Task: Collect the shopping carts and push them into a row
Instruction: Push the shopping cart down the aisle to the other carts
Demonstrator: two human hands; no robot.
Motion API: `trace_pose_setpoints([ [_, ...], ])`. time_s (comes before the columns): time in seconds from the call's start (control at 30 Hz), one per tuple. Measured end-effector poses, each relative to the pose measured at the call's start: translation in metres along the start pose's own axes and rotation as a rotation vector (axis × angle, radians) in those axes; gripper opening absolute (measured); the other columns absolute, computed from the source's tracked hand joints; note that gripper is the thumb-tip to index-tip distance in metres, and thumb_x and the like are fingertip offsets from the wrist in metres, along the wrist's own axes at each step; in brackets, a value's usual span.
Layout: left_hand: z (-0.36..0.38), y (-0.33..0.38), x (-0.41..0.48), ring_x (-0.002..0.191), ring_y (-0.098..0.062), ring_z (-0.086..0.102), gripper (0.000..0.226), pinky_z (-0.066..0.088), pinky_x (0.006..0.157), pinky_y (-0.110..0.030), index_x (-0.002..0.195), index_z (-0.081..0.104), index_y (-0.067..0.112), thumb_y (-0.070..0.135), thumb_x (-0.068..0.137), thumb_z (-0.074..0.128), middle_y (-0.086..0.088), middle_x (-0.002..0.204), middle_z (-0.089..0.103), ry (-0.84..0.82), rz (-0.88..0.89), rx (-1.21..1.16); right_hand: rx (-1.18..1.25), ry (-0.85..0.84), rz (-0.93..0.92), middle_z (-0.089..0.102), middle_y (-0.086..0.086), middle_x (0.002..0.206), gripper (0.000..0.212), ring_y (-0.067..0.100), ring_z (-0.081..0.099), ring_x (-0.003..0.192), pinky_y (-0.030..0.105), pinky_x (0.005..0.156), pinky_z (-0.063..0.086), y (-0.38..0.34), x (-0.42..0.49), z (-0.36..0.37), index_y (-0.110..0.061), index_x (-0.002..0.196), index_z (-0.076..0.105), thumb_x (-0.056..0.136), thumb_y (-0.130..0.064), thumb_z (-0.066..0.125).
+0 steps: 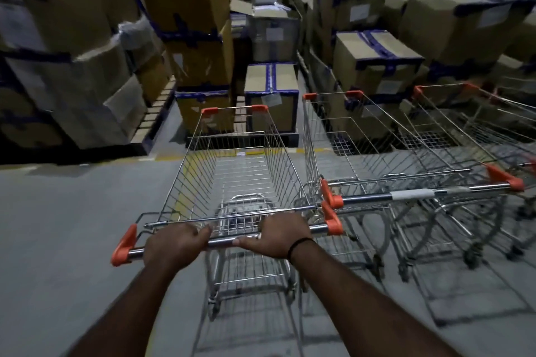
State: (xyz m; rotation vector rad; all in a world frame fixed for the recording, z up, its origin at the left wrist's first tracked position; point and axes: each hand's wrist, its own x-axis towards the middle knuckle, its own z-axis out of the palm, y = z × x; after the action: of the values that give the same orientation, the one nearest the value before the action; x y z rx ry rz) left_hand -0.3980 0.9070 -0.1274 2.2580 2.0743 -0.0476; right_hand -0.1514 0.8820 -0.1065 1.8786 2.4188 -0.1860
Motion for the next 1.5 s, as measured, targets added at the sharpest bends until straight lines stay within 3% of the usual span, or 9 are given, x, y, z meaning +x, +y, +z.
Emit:
trace_pose_setpoints([
  [0.17,-0.006,0.007,0.041,0.091,-0.026,0.066,0.067,0.046,0.075,-0.033,0.070,0.060,0.021,0.075,0.093,0.029,-0.001,0.082,0.064,-0.022,0.037,0.026,0.016,0.000,0.043,0.070,0.007,0.085,0.089,0.030,0.067,0.089,0.038,0.072,0.043,0.013,0.022,-0.001,-0.019,0.075,0.063,0.074,-0.097,0.022],
  [0.53,-0.004,0.028,0.119,0.075,-0.022,0.063,0.078,0.050,0.070,-0.030,0.072,0.066,0.020,0.080,0.085,0.018,0.002,0.074,0.064,-0.010,0.195,0.019,0.051,-0.050,0.237,0.060,0.001,0.069,0.088,0.027,0.063,0.076,0.036,0.070,0.045,0.042,0.056,-0.011,-0.018,0.064,0.058,0.070,-0.100,0.024],
  [0.7,-0.005,0.048,0.126,0.076,-0.023,0.064,0.079,0.048,0.069,-0.029,0.078,0.070,0.021,0.078,0.089,0.016,-0.001,0.078,0.067,-0.015,0.247,0.043,0.047,-0.036,0.320,0.074,0.003,0.093,0.103,0.026,0.068,0.091,0.036,0.080,0.052,0.059,0.060,-0.010,-0.021,0.096,0.076,0.064,-0.103,0.022],
  [0.83,-0.007,0.056,0.135,0.072,-0.022,0.058,0.080,0.044,0.065,-0.030,0.074,0.064,0.017,0.078,0.087,0.014,-0.001,0.075,0.061,-0.031,0.272,-0.003,0.082,-0.055,0.373,0.071,0.002,0.084,0.104,0.025,0.067,0.085,0.036,0.081,0.052,0.065,0.064,-0.016,-0.020,0.087,0.072,0.060,-0.104,0.017],
  [1.07,-0.016,0.062,0.159,0.072,-0.022,0.056,0.080,0.043,0.067,-0.031,0.079,0.068,0.019,0.079,0.085,0.014,-0.001,0.078,0.061,-0.048,0.324,0.012,0.126,-0.076,0.496,0.073,0.006,0.104,0.091,0.026,0.067,0.103,0.035,0.087,0.047,0.060,0.069,-0.026,-0.023,0.114,0.070,0.074,-0.096,0.033],
  [1.33,-0.017,0.074,0.194,0.075,-0.022,0.058,0.080,0.046,0.068,-0.031,0.079,0.071,0.021,0.079,0.085,0.015,0.000,0.077,0.063,-0.082,0.379,-0.004,0.109,-0.081,0.571,0.073,0.006,0.109,0.086,0.029,0.066,0.106,0.038,0.092,0.045,0.069,0.081,-0.025,-0.025,0.110,0.069,0.076,-0.094,0.031],
  [1.43,-0.020,0.083,0.204,0.074,-0.022,0.059,0.077,0.046,0.068,-0.030,0.078,0.072,0.022,0.077,0.087,0.019,0.003,0.070,0.060,-0.104,0.406,-0.018,0.126,-0.093,0.623,0.071,0.006,0.114,0.082,0.028,0.063,0.110,0.042,0.100,0.038,0.076,0.084,-0.030,-0.026,0.115,0.069,0.079,-0.091,0.034],
  [1.5,-0.020,0.090,0.210,0.077,-0.023,0.060,0.077,0.048,0.072,-0.030,0.081,0.072,0.021,0.076,0.088,0.019,0.000,0.077,0.063,-0.106,0.418,-0.013,0.137,-0.100,0.665,0.070,0.005,0.118,0.082,0.028,0.060,0.115,0.046,0.104,0.032,0.080,0.086,-0.030,-0.027,0.118,0.068,0.079,-0.091,0.033],
])
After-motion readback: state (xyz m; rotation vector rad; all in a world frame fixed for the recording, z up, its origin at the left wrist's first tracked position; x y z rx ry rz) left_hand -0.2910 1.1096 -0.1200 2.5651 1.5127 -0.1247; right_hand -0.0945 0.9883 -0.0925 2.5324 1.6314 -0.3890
